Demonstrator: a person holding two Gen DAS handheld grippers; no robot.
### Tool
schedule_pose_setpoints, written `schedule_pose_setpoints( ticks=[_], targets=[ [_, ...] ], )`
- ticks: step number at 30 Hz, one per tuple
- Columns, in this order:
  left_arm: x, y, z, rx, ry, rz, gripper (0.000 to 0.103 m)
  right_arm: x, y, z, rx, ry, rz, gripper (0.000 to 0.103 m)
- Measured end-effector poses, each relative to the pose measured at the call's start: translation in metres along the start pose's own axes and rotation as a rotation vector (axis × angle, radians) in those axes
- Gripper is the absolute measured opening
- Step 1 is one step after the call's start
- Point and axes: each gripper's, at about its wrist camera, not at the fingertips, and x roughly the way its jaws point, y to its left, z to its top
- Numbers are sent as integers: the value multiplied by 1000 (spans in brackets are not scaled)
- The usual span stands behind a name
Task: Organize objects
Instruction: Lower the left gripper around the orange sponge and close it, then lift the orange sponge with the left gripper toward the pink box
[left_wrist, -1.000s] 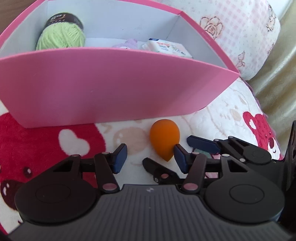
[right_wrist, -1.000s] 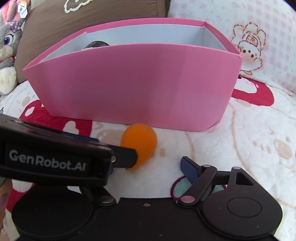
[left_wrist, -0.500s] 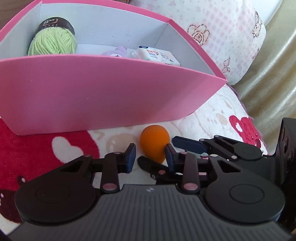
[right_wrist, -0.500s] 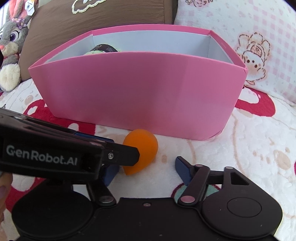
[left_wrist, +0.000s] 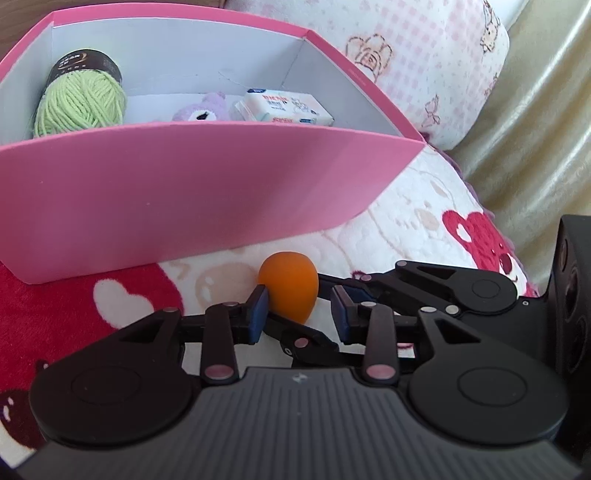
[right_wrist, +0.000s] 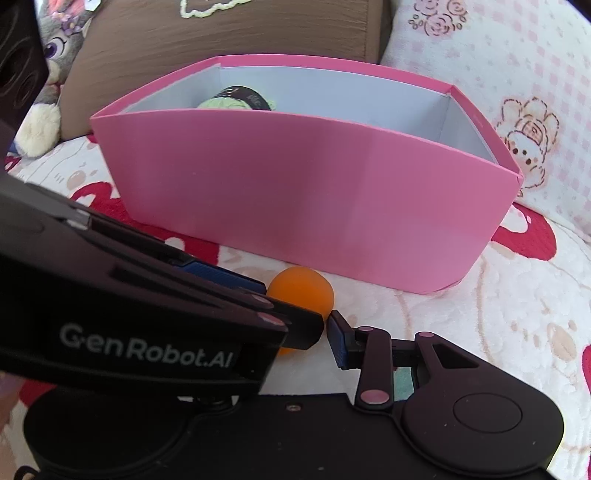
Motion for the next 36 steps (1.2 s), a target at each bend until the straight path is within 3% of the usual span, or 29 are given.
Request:
schedule_pose_setpoints(
  ticks=[6,9,12,22,25,36],
  targets=[
    [-8,-2,0,-14,32,-44,35,-7,2,0,12,15,12,44],
    [-13,-8,-1,6,68,4,35,-14,2,0,17,26,31,44],
    [-22,-12,1,-22,87,-13,35,-28,6,0,22,22,33,44],
    [-49,-42,8,-9,168,38,35,-59,8,1,32,25,85,44],
    [-60,-48,9,-11,187,9,35,-69,12,1,24,21,87,45],
    [-98,-69,17,13,144,-40,35,-104,14,9,29,-25,72,46]
  ],
)
